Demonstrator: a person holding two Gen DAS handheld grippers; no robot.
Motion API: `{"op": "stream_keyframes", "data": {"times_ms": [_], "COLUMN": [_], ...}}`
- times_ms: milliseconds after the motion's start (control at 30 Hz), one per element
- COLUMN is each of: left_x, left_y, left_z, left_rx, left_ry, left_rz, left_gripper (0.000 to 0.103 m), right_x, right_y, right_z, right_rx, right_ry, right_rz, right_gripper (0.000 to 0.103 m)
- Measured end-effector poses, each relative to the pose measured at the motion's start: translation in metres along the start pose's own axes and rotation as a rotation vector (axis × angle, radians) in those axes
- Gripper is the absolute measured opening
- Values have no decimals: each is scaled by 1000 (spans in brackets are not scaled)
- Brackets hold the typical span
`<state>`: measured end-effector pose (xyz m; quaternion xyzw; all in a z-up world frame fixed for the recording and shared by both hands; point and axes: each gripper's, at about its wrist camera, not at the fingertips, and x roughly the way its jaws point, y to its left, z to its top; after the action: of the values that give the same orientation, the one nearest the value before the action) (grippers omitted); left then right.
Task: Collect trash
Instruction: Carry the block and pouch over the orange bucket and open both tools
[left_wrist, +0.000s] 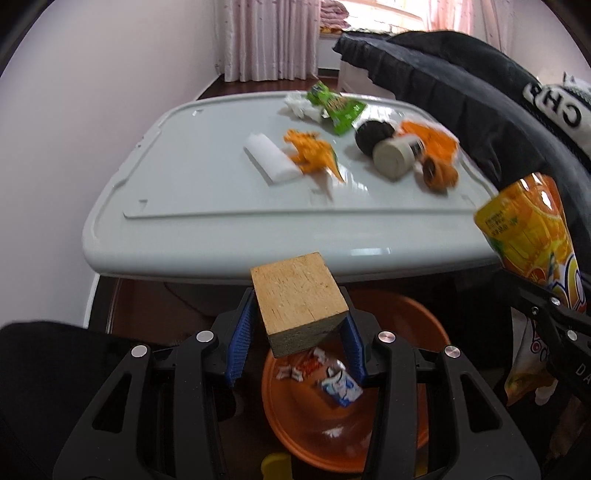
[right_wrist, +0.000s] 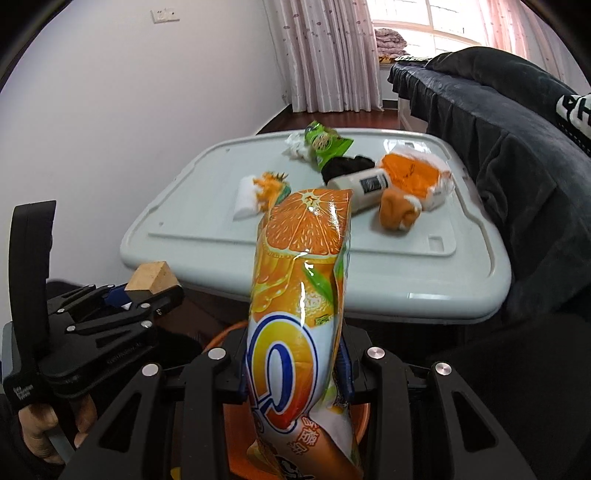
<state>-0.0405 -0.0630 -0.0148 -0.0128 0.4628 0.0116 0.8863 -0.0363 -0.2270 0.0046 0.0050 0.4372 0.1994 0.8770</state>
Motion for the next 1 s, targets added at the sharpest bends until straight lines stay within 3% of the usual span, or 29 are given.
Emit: {"op": "stream_keyframes", "data": {"times_ms": [233,700,1000], "left_x": [9,29,30], "left_y": [-8,-1,-1], "left_z": [-18,-27,-27], "left_rx": [26,0,2], "left_ry": [49,125,133], "left_rz": [-11,-36,-44], "left_gripper": [42,42,42], "right_x": [7,24,26], "right_y": [-3,-1,-1], "right_z": [-22,-30,-31], "right_rx": [35,37,42], "right_ry": [47,107,122], "right_rz": [-6,-4,-5], "right_gripper": [35,35,35]}}
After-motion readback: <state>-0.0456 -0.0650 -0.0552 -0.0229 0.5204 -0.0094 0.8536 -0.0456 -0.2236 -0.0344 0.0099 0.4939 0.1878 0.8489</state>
